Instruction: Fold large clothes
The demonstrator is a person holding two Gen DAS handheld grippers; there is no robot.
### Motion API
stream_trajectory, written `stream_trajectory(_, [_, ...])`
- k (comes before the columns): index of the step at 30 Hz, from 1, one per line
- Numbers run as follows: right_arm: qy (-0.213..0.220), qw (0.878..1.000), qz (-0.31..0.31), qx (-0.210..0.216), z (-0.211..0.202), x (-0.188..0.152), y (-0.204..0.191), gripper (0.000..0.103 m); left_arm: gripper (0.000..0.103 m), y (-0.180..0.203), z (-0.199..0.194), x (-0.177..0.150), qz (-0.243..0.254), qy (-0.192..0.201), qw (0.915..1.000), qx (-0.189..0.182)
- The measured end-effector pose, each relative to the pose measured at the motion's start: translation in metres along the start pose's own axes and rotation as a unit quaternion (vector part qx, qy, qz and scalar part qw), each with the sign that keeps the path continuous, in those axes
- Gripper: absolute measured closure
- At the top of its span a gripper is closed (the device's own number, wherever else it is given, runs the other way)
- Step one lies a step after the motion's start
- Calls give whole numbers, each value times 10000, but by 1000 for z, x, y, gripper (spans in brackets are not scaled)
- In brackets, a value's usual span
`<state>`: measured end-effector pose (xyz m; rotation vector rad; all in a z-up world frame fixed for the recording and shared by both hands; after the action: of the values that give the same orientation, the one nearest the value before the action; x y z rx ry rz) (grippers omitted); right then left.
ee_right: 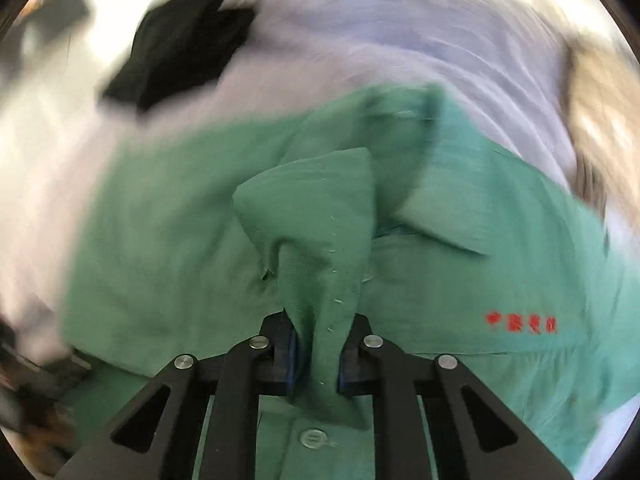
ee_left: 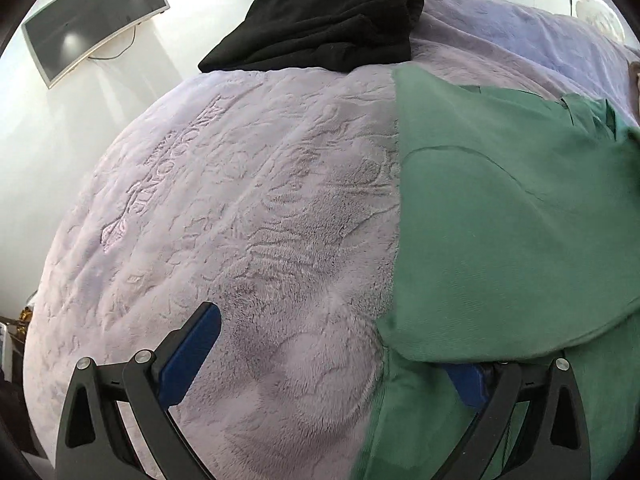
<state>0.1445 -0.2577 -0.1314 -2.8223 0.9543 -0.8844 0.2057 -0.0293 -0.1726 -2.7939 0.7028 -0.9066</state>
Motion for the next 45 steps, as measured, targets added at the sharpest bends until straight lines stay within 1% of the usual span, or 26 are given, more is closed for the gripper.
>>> stream_trajectory(3, [144,9966,768,273,-20,2,59,87,0,1,4,4,27,-15,9999,-123])
stream_trajectory(6, [-191,9809,1641,1024,-11,-13,103,82,0,7,2,4,169,51,9998,23])
stream_trajectory(7, [-301,9777,1779,1076,-5,-19,108,73,0,7,3,5,158,42,9999,32])
stream_trajectory(9, [-278,9702,2110,1162,-1,-27,126,71,0,5,3,5,113,11,9999,-16])
stream_trajectory(10, [-136,9628,2385,1267,-5,-30,135,63,0,3,2,5,132,13,9999,-33])
stream_trajectory(11, [-13,9565,2608,1306,-8,-32,142,51,0,2,0,4,215,3,9998,-43])
stream_trajectory(12, [198,9473,2891,1367,-17,-34,150,45,0,0,-3,5,301,-19,9995,-79])
stream_trajectory(13, [309,9423,3056,1332,-21,-34,157,33,0,-2,-6,5,409,-54,9990,-156])
stream_trajectory(14, [400,9376,3238,1201,-26,-37,163,29,0,-4,-13,3,554,-79,9981,-251])
stream_trajectory(16, [479,9319,3435,1060,-36,-41,175,29,0,-9,-27,2,793,-70,9960,-413])
stream_trajectory(19, [495,9303,3470,1081,-46,-46,182,29,0,-20,-45,12,782,-100,9929,-889])
stream_trajectory(22, [428,9343,3346,1152,-39,-38,179,29,0,-14,-35,50,736,-148,9882,-1338])
stream_trajectory(25, [362,9426,3113,1153,-30,-28,174,29,0,11,2,99,682,-265,9825,-1711])
stream_trajectory(30, [260,9551,2780,987,-17,-18,165,29,0,55,54,136,497,-798,9730,-2110])
stream_trajectory(31, [231,9572,2729,935,-16,-17,164,29,9,63,58,139,458,-826,9708,-2206])
stream_trajectory(32, [193,9586,2705,871,-13,-16,164,29,39,68,57,140,447,-819,9685,-2307])
stream_trajectory(33, [136,9592,2705,813,-11,-14,164,30,57,72,55,141,403,-784,9655,-2451])
stream_trajectory(34, [82,9601,2686,771,-10,-13,164,49,84,73,51,143,350,-758,9653,-2475])
stream_trajectory(35, [20,9628,2603,719,-9,-10,162,96,95,72,45,142,346,-663,9655,-2492])
stream_trajectory(36, [-108,9686,2420,556,-9,-7,157,95,95,70,40,143,325,-533,9650,-2548])
stream_trajectory(37, [-69,9709,2327,554,-12,-3,153,95,95,65,36,143,313,-420,9650,-2570])
stream_trajectory(39, [194,9746,2046,890,-25,7,140,95,97,55,37,141,274,-283,9654,-2579])
stream_trajectory(40, [315,9772,1847,996,-31,12,134,95,97,50,42,141,232,-340,9655,-2570])
stream_trajectory(42, [367,9821,1597,932,-32,20,132,95,97,45,56,140,48,-495,9642,-2605])
stream_trajectory(43, [322,9813,1664,912,-27,20,137,95,97,45,61,140,-13,-523,9640,-2607])
stream_trajectory(45, [196,9773,1934,842,-12,14,154,95,97,48,69,140,-18,-517,9680,-2457])
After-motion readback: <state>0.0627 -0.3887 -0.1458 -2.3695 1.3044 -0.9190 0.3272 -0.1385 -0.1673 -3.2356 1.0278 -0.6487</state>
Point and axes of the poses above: each gripper's, at about its wrist camera, not at the fingertips, and z roughly the way its jaws point, y to its right, x to its top, the point moved 3 cm from there along z, roughly the way its jaws point, and after that the axes turned 4 degrees about x, right-handed, at the moved point
